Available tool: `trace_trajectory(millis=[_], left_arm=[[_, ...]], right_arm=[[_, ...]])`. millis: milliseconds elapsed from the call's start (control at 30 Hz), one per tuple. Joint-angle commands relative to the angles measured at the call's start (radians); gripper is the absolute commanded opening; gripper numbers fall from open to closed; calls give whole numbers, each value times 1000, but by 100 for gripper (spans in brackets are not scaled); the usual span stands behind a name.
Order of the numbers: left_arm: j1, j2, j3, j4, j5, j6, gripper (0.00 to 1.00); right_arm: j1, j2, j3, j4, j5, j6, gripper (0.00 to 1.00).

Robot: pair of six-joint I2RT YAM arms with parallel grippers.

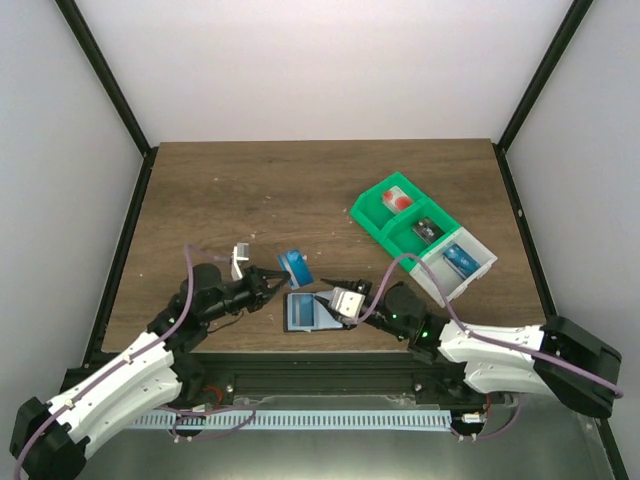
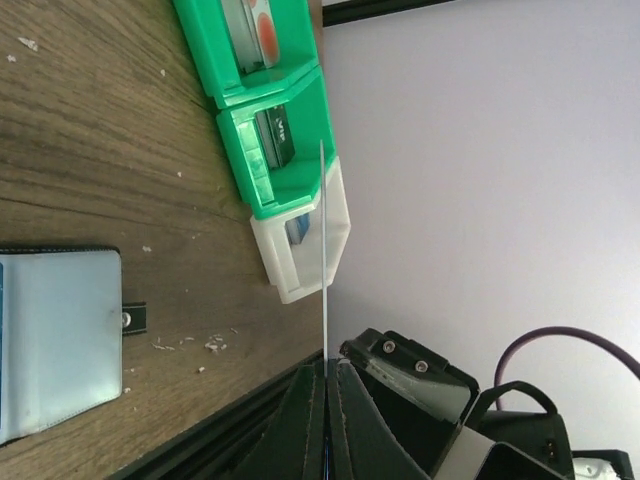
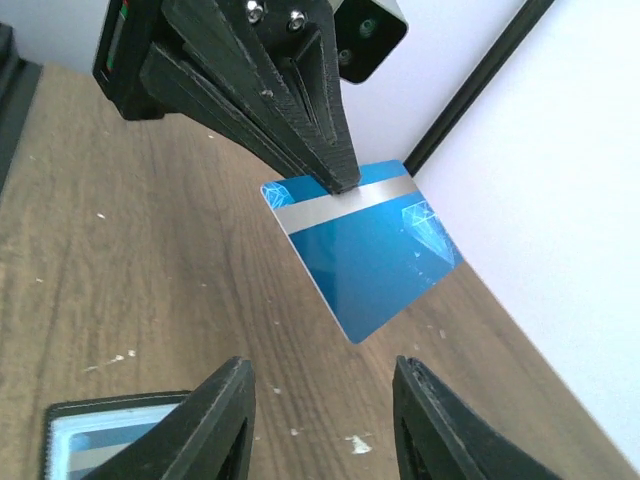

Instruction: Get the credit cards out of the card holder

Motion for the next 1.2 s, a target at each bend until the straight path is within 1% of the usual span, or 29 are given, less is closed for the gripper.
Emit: trace_trajectory(millis=[0, 100, 200, 367, 433, 467, 533, 600, 667, 700, 800, 867, 933, 1000, 1067, 1167], left_arm=[[3, -31, -24, 6, 33, -71, 0], [4, -41, -34, 15, 46, -91, 0], [3, -39, -47, 37, 68, -110, 0], [3, -28, -73, 75, 106, -132, 0], [4, -24, -83, 91, 120, -140, 0], [4, -22, -87, 98, 127, -142, 0], [4, -19, -91, 107, 140, -147, 0], [3, -18, -91, 117, 148, -148, 0], [4, -22, -91, 143, 153, -140, 0], [4, -25, -91, 163, 157, -127, 6], [3, -33, -69, 166, 155, -84, 41], [4, -40, -48, 122, 141, -49, 57], [4, -45, -23, 58, 119, -8, 72], [5, -45, -3, 10, 100, 38, 84], [4, -40, 15, -27, 88, 87, 99], [4, -15, 48, -78, 65, 155, 100]], right_arm=[[60, 57, 29, 135, 124, -205, 41], [82, 101, 48, 142, 137, -246, 44], [98, 135, 52, 207, 166, -254, 44], [118, 166, 63, 234, 182, -276, 42], [123, 173, 64, 234, 180, -281, 40], [126, 178, 63, 235, 181, -284, 37], [132, 182, 59, 240, 183, -289, 21], [135, 180, 49, 249, 186, -286, 2], [135, 164, 35, 250, 174, -273, 1], [138, 151, 29, 243, 163, -256, 1], [137, 88, 11, 221, 157, -141, 1], [138, 46, 12, 171, 195, -35, 1], [138, 15, 46, 63, 276, 98, 1], [138, -2, 109, -99, 367, 252, 1], [136, -20, 172, -236, 435, 413, 0], [121, -59, 216, -369, 425, 583, 0]])
